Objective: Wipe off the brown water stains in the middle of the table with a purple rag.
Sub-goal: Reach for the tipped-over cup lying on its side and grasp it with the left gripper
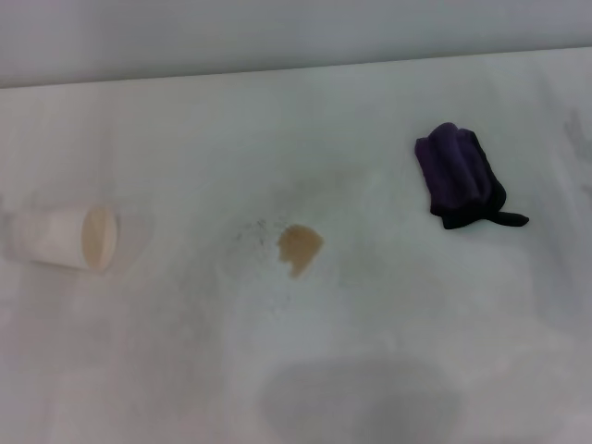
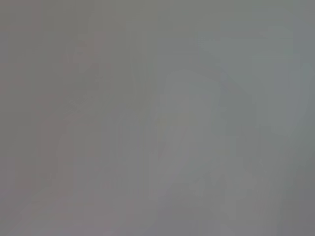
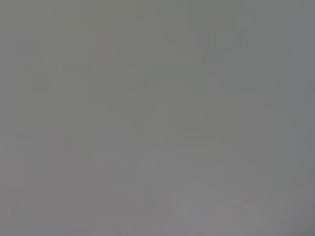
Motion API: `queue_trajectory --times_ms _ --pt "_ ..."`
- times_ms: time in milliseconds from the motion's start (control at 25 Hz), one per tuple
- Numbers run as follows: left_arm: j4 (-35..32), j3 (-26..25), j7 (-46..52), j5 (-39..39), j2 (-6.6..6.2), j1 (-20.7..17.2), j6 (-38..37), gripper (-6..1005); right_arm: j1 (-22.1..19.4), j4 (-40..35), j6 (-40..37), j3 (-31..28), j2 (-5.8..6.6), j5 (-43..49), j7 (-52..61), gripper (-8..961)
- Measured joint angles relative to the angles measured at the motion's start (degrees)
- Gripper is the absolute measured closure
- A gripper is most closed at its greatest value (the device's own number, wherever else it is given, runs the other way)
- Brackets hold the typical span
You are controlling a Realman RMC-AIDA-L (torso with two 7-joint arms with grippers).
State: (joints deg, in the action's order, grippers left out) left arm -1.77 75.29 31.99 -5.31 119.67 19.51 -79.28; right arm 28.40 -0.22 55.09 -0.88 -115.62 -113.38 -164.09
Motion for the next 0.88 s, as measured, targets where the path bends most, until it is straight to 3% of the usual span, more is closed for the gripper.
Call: queue_trajectory --times_ms 680,800,880 --pt "-0.42 0.03 2.59 0.07 -0.23 1.36 -0.35 106 -0.02 -0.17 -0.1 0.0 0.22 0.0 0.13 87" --pt "-1.37 0.02 5.36 0.05 -0.7 1.88 0.05 106 0.19 -0.5 -0.11 0.03 0.23 0.0 0.16 87" --pt "-4.17 0.08 14.08 -0.85 -2.36 2.14 2.63 107 0.44 -0.56 -0.11 0.08 0.2 0.0 0.17 87"
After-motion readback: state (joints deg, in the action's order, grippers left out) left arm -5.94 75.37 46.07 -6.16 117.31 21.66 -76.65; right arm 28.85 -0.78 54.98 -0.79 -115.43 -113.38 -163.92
